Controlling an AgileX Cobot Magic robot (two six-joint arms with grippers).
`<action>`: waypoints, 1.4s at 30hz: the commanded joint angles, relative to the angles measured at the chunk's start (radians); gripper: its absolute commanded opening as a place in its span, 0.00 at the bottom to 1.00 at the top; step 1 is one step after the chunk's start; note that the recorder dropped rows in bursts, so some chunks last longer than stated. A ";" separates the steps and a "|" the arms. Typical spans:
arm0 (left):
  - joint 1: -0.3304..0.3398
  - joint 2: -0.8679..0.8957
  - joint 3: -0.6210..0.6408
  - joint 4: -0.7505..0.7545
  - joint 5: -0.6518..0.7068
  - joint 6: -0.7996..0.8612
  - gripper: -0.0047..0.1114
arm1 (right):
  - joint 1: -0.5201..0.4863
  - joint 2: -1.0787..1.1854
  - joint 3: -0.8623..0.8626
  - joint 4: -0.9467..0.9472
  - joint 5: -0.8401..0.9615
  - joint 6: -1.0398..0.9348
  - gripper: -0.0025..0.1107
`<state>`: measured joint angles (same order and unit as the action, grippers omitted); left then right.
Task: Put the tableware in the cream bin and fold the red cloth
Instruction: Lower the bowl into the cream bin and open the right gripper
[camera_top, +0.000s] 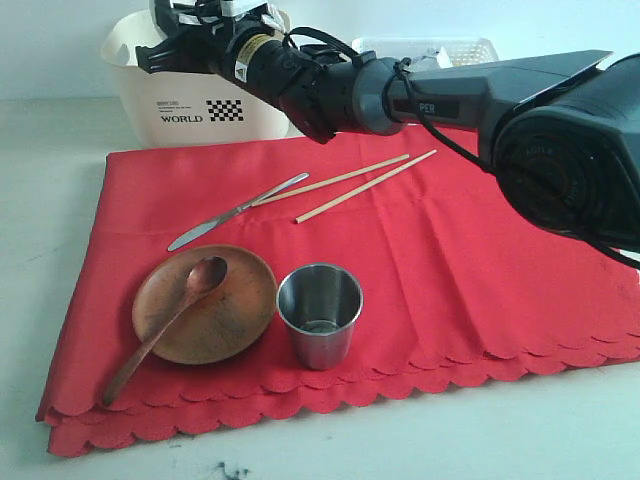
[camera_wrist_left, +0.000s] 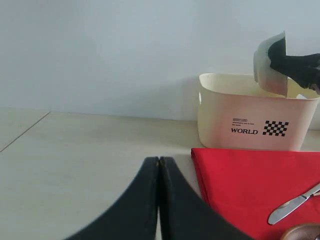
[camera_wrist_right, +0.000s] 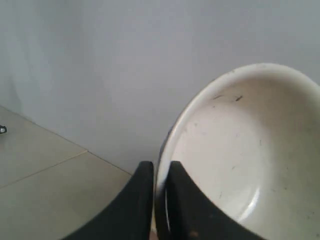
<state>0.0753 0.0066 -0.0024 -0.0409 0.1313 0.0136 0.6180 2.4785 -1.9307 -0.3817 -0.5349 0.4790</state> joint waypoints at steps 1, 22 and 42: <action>-0.007 -0.007 0.002 0.000 -0.003 0.001 0.06 | -0.001 -0.003 -0.010 0.000 -0.004 -0.007 0.37; -0.007 -0.007 0.002 0.000 -0.003 0.001 0.06 | -0.001 -0.211 0.097 -1.213 -0.038 1.201 0.33; -0.007 -0.007 0.002 0.000 -0.003 0.004 0.06 | -0.001 -0.659 0.624 -1.363 -0.029 1.206 0.02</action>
<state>0.0753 0.0066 -0.0024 -0.0409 0.1313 0.0136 0.6195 1.8797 -1.3424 -1.7376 -0.5515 1.6939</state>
